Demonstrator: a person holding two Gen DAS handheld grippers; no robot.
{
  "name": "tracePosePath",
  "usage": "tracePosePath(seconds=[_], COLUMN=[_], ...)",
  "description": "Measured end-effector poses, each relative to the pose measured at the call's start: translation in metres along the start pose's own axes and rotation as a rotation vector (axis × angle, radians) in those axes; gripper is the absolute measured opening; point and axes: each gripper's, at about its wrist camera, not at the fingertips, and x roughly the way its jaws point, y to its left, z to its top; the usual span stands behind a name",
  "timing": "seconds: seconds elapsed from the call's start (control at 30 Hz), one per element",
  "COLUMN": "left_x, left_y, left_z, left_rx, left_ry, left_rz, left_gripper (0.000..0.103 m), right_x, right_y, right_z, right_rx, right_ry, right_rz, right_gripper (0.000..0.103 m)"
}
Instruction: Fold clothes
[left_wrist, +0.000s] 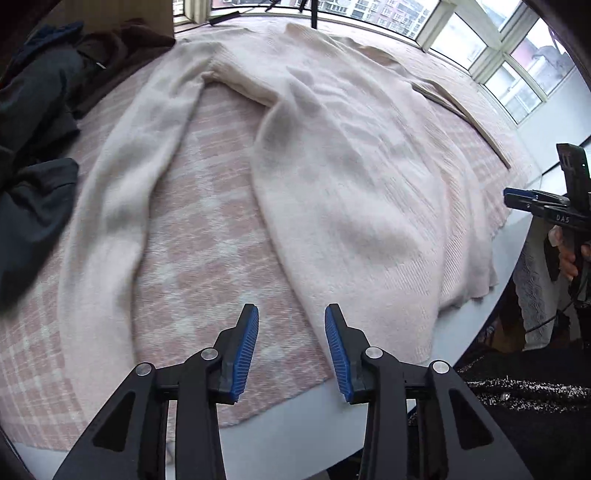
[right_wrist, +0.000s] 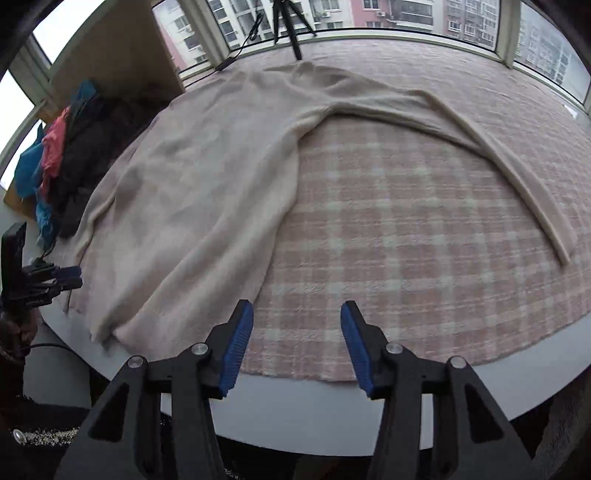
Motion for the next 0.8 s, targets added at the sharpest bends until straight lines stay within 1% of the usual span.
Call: tracePosePath(seconds=[0.07,0.13,0.17,0.2,0.23,0.27,0.33,0.37,0.4,0.43,0.47,0.5,0.53,0.57,0.6,0.7,0.77,0.8], left_x=[0.01,0.014,0.014,0.014,0.013,0.008,-0.012,-0.022,-0.031,-0.04,-0.045,-0.048,-0.049,-0.05,-0.049,-0.045,-0.047,-0.047], left_y=[-0.014,-0.025,-0.027,-0.028,-0.029,-0.027,-0.014,-0.002,0.012,0.026,0.037,0.046,0.05,0.051,0.052,0.05,0.051,0.054], left_z=[0.001,0.002,0.004,0.006,0.007,0.009,0.01,0.009,0.008,0.007,0.006,0.004,0.002,0.001,0.0,0.002,0.0,0.002], left_rx=[0.029,0.058,0.061,0.06,0.059,0.054,0.021,-0.013,-0.053,-0.094,-0.121,-0.143,-0.14,-0.127,-0.117,-0.088,-0.08,-0.084], left_ry=[0.021,0.009,0.005,0.003,0.002,-0.011,-0.071,-0.096,-0.117,-0.138,-0.147,-0.151,-0.148,-0.143,-0.139,-0.129,-0.136,-0.137], left_rz=[-0.002,0.021,0.024,0.022,0.02,0.019,0.042,0.059,0.079,0.098,0.108,0.112,0.132,0.158,0.166,0.175,0.172,0.163], left_gripper=[0.036,0.034,0.018,0.008,0.008,0.007,0.007,0.006,0.006,0.006,0.006,0.005,0.004,0.003,0.003,0.003,0.003,0.003], right_x=[0.022,0.03,0.031,0.033,0.035,0.034,0.025,0.016,0.007,-0.002,-0.013,-0.022,-0.028,-0.027,-0.022,0.001,0.017,0.024], right_y=[0.023,0.037,0.041,0.045,0.047,0.048,0.052,0.054,0.055,0.056,0.053,0.049,0.045,0.041,0.039,0.035,0.038,0.043], right_z=[-0.011,-0.016,-0.016,-0.016,-0.015,-0.01,0.002,0.009,0.016,0.022,0.024,0.022,0.02,0.016,0.011,-0.007,-0.016,-0.018], right_rx=[-0.056,-0.083,-0.091,-0.099,-0.106,-0.107,-0.1,-0.091,-0.083,-0.074,-0.065,-0.057,-0.052,-0.054,-0.053,-0.047,-0.046,-0.058], right_ry=[0.041,0.042,0.035,0.028,0.025,0.024,-0.015,-0.037,-0.059,-0.089,-0.136,-0.178,-0.206,-0.194,-0.163,-0.072,-0.029,-0.022], right_rz=[0.014,0.021,0.036,0.051,0.066,0.078,0.108,0.131,0.154,0.171,0.169,0.15,0.131,0.113,0.097,0.076,0.091,0.083], right_gripper=[0.049,0.049,0.048,0.036,0.008,0.004,0.005,0.006,0.011,0.023,0.031,0.042,0.044,0.044,0.044,0.044,0.044,0.044])
